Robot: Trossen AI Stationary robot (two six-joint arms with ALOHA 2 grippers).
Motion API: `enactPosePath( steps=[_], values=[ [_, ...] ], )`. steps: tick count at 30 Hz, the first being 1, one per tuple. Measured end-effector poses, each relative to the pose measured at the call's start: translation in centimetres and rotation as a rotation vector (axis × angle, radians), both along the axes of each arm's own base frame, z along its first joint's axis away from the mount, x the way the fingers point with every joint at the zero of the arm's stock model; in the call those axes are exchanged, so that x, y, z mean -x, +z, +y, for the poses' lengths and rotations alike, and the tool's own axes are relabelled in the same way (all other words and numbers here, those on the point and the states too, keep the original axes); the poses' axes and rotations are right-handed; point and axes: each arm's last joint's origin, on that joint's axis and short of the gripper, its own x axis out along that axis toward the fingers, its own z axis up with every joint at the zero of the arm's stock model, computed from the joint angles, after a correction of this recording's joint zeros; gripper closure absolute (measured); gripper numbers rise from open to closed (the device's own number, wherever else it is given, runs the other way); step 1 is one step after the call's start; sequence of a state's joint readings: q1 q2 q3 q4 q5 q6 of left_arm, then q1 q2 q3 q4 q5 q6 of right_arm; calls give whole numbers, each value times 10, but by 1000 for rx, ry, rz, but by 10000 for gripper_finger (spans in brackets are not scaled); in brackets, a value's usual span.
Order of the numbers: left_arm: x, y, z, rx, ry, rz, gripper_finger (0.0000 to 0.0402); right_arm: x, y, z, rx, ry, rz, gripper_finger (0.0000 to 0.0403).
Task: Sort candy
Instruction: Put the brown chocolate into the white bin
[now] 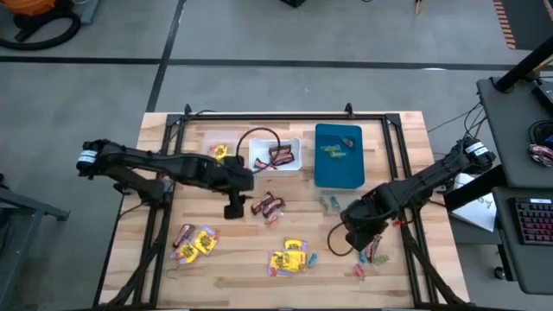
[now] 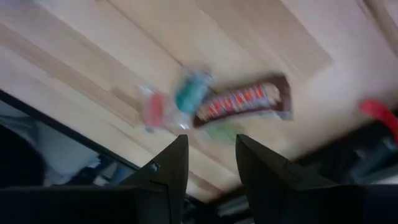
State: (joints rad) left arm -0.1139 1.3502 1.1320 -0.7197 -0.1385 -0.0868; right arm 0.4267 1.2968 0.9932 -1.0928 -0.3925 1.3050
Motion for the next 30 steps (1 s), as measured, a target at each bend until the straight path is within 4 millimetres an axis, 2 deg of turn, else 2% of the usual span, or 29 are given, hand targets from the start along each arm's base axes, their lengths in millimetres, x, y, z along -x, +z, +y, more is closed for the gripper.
enactPosePath(
  steps=[4, 16, 24, 30],
  values=[
    [0, 1, -6, 1, -23, -11, 247, 11, 0, 10, 24, -2, 69, 278],
    [0, 0, -7, -4, -19, -11, 247, 30, -1, 39, 74, -55, 130, 273],
    [0, 0, -7, -1, -14, -10, 247, 36, -5, 47, 137, -116, 102, 236],
    [0, 0, -7, 5, -5, -12, 247, 39, -23, 46, 175, -167, 70, 232]
  ],
)
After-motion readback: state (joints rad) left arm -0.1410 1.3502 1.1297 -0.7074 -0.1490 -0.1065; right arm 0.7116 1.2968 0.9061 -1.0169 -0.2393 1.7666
